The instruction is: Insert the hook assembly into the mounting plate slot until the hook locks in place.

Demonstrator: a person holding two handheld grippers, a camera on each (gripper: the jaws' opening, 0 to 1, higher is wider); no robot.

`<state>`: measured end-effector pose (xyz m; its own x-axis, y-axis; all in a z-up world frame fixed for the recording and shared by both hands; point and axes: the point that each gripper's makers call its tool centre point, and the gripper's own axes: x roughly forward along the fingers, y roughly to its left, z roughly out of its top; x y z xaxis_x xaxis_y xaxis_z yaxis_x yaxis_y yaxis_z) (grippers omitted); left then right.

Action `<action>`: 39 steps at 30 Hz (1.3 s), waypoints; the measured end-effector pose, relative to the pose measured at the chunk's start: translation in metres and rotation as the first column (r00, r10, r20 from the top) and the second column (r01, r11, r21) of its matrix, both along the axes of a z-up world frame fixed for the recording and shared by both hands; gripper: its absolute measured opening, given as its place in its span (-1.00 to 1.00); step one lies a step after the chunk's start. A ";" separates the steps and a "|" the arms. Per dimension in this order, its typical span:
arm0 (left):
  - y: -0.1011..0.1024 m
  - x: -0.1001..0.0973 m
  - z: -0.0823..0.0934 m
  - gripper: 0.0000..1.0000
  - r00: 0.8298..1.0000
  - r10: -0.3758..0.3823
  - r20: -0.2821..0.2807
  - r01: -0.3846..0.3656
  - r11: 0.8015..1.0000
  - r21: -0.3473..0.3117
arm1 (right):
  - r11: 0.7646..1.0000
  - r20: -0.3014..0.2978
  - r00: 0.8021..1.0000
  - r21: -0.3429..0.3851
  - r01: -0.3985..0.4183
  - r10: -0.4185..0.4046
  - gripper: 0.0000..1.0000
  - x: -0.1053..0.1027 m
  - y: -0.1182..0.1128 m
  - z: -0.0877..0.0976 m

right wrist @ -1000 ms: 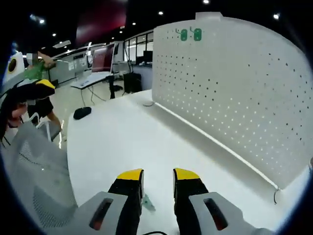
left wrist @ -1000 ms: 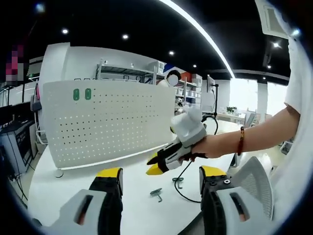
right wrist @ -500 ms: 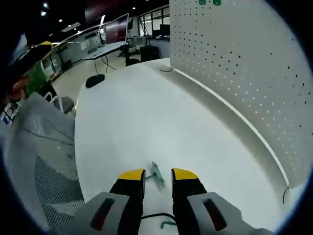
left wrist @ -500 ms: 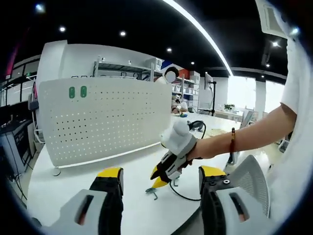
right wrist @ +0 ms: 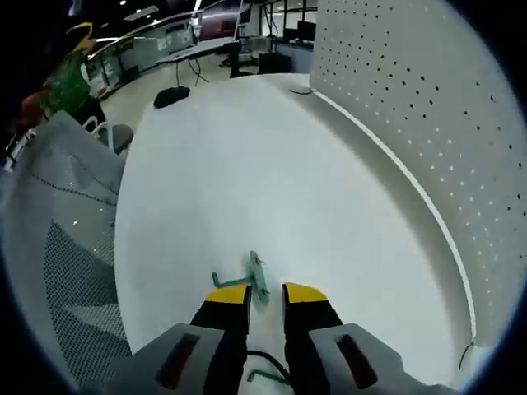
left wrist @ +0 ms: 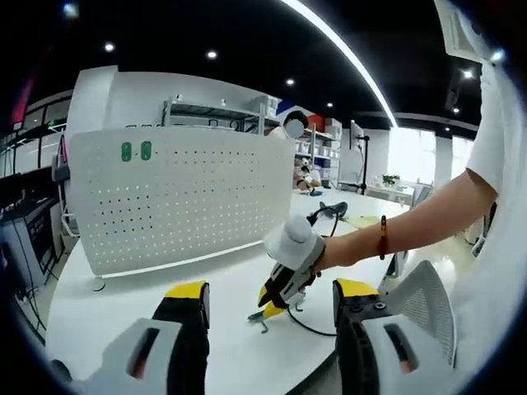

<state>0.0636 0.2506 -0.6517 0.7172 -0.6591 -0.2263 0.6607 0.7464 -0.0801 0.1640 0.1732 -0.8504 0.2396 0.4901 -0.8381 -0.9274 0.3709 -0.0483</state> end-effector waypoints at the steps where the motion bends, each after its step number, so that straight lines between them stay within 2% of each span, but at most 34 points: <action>1: 0.001 0.000 -0.001 0.24 1.000 0.003 -0.003 -0.003 1.000 0.000 | 1.000 -0.018 1.000 -0.010 -0.016 0.016 -0.72 -0.003 0.002 -0.003; 7: 0.005 0.000 -0.002 0.23 1.000 0.016 -0.007 -0.016 1.000 -0.002 | 0.998 -0.031 0.999 -0.044 -0.034 0.033 -0.83 -0.006 0.003 -0.011; 8: 0.005 0.000 -0.003 0.23 1.000 0.018 -0.008 -0.018 1.000 -0.004 | 0.999 -0.023 0.999 -0.027 -0.027 0.026 -0.84 -0.005 0.005 -0.009; 17: 0.003 0.002 -0.005 0.22 1.000 0.012 -0.016 -0.012 1.000 -0.009 | 1.000 -0.016 1.000 -0.024 -0.012 0.011 -0.95 -0.004 0.002 -0.006; 22: 0.001 0.004 -0.006 0.20 1.000 0.009 -0.022 -0.010 1.000 -0.021 | 1.000 0.031 0.999 0.010 0.021 -0.022 -0.95 0.001 0.001 0.007; 25: 0.000 0.005 -0.006 0.18 1.000 0.008 -0.027 -0.008 1.000 -0.028 | 0.996 0.059 0.996 0.058 0.066 -0.069 -0.95 0.007 0.002 0.020; 28: 0.000 0.007 -0.006 0.15 1.000 0.012 -0.029 -0.013 0.999 -0.036 | 0.988 0.060 0.992 0.121 0.101 -0.109 -0.95 0.007 0.004 0.035; 34: -0.001 0.008 -0.005 0.14 0.999 0.005 -0.032 -0.007 0.999 -0.048 | 0.972 0.109 0.981 0.191 0.139 -0.162 -0.95 0.008 0.006 0.059; 39: -0.003 0.008 -0.004 0.13 0.999 0.002 -0.038 -0.005 0.997 -0.073 | 0.967 0.133 0.975 0.207 0.148 -0.178 -0.95 0.005 0.007 0.070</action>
<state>0.0718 0.2474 -0.6553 0.7115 -0.6723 -0.2043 0.6535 0.7400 -0.1591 0.1686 0.1801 -0.7803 0.4447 0.5841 -0.6790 -0.8413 0.5325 -0.0930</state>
